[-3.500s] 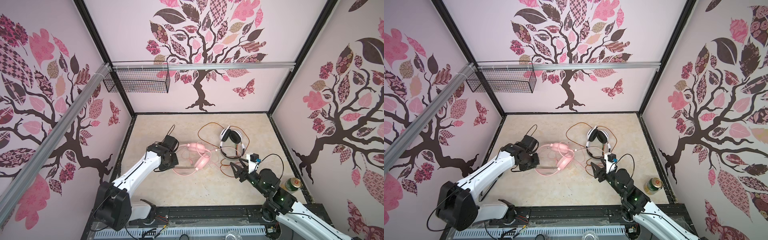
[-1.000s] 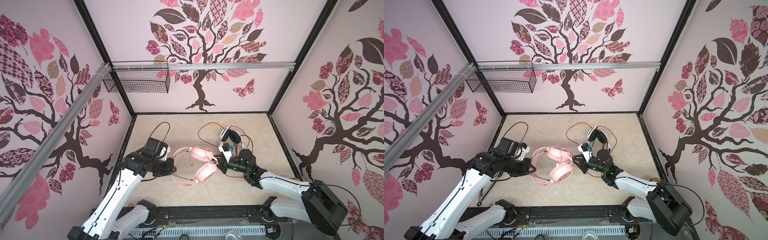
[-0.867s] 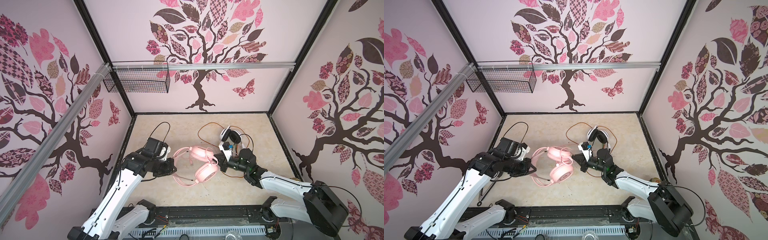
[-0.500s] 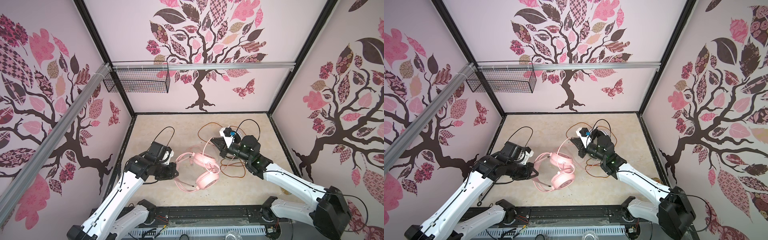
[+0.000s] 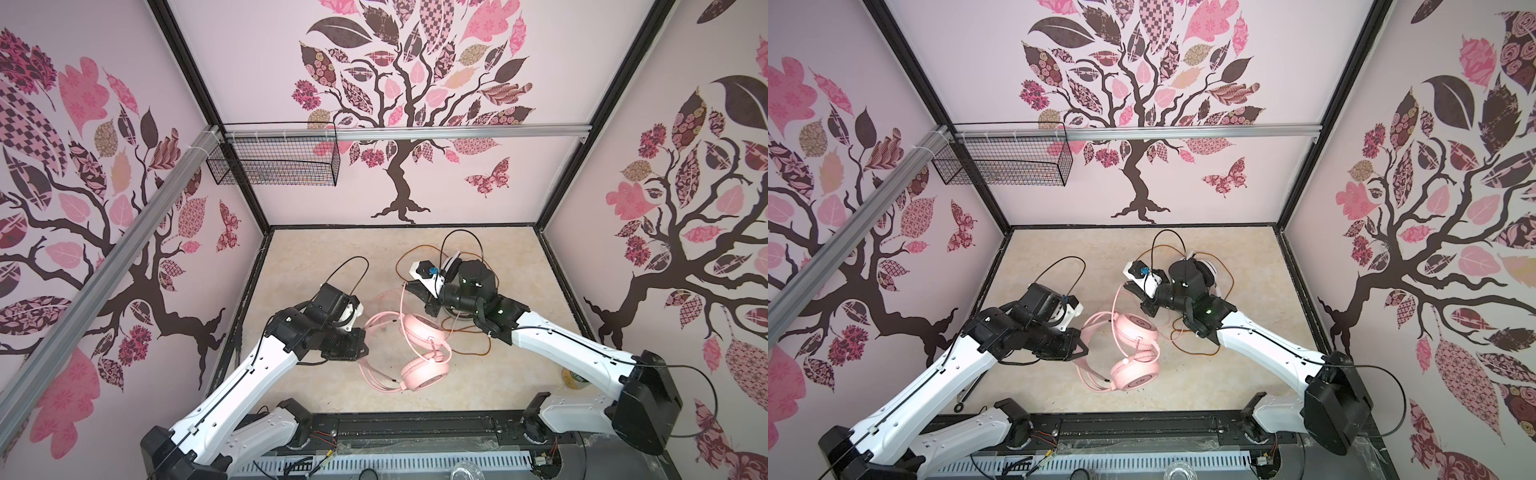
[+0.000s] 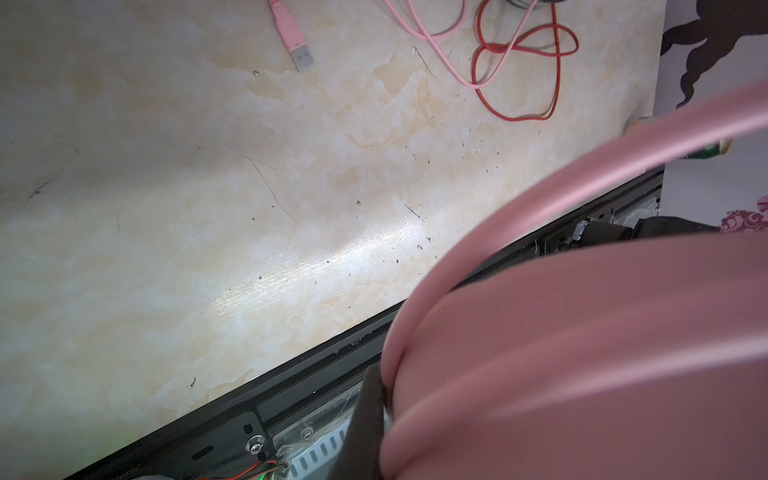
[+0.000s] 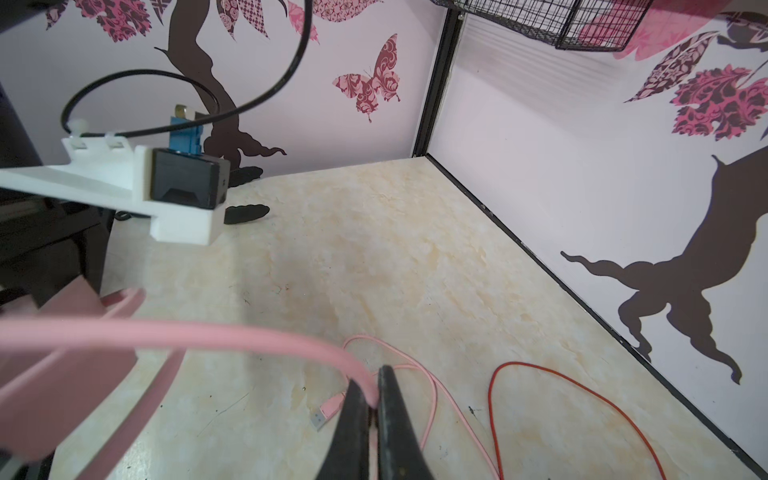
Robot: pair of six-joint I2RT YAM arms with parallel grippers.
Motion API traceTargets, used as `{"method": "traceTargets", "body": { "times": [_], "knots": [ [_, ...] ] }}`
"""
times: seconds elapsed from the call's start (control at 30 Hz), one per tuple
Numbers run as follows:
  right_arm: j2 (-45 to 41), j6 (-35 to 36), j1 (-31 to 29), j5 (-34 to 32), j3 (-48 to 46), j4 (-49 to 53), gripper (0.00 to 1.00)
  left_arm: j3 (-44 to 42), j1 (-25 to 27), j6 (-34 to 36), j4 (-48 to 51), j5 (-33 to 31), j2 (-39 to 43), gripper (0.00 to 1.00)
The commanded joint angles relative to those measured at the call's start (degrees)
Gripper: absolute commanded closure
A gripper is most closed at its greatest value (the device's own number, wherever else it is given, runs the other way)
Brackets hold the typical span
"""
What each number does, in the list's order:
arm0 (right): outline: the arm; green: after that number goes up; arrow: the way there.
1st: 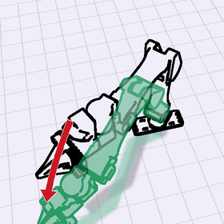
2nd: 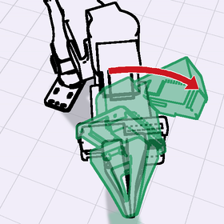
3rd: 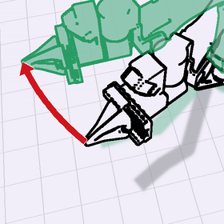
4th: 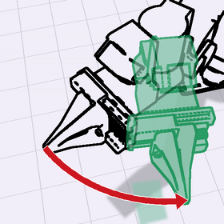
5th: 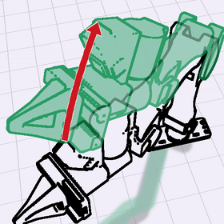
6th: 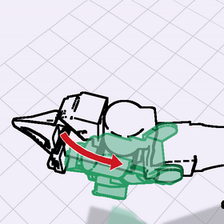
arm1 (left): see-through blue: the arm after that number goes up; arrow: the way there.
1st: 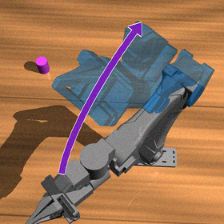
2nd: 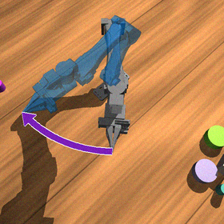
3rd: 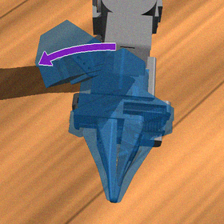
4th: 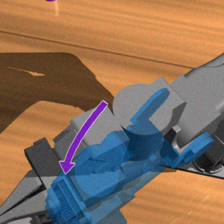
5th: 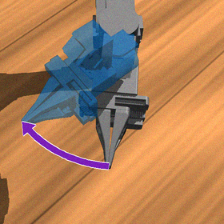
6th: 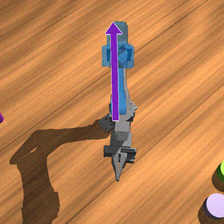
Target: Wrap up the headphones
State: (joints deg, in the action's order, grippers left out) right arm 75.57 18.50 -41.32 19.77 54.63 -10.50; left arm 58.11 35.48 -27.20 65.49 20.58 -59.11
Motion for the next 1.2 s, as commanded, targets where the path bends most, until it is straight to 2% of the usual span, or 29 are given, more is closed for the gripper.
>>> {"method": "traceTargets", "body": {
  "times": [0.0,0.23,0.4,0.43,0.47,0.5,0.57,0.67,0.77,0.9,1.03,1.17],
  "knots": [
    [3.47,1.99,-0.57,0.95,3.51,1.56,1.00,3.10,2.44,-0.75,-3.33,0.50,0.05,1.00],
    [8.02,-0.06,-0.57,3.57,1.74,-0.24,1.00,6.88,2.84,-1.60,-3.25,-2.06,0.98,1.00],
    [8.22,-2.29,-0.57,5.84,-0.84,-2.16,1.00,9.20,2.83,-1.96,-3.83,-4.03,-0.27,1.00],
    [7.70,-2.58,-0.55,5.98,-1.70,-2.69,0.91,9.37,2.79,-1.85,-4.00,-4.46,-0.66,1.00],
    [7.05,-2.80,-0.55,5.80,-2.54,-3.21,0.75,9.52,2.75,-1.81,-4.15,-4.66,-1.04,1.00],
    [6.20,-3.02,-0.52,5.10,-3.46,-3.58,0.63,9.55,2.75,-1.73,-4.33,-4.64,-1.48,1.00],
    [4.08,-3.63,-0.52,2.30,-5.10,-3.82,0.47,9.61,2.75,-1.59,-4.53,-4.97,-2.17,1.00],
    [0.17,-7.42,0.97,-6.05,-6.32,-2.53,0.34,9.36,2.75,-1.73,-4.41,-7.35,-2.72,1.00],
    [-4.69,-13.90,6.40,-9.24,-7.55,-1.10,0.32,9.34,2.26,-2.07,-3.93,-10.81,-2.79,1.00],
    [-9.90,-17.53,9.58,-13.02,-10.29,-0.95,0.25,9.48,-0.47,-2.55,-5.15,-9.25,-2.86,1.00],
    [-12.02,-20.14,9.59,-9.59,-12.76,-1.41,0.19,12.54,-4.97,-2.58,-5.09,-7.58,-2.95,1.00],
    [-13.72,-22.00,9.61,-6.26,-18.34,-5.42,0.16,19.76,-5.97,-1.44,-1.75,-12.14,-5.07,1.00]
  ]
}}
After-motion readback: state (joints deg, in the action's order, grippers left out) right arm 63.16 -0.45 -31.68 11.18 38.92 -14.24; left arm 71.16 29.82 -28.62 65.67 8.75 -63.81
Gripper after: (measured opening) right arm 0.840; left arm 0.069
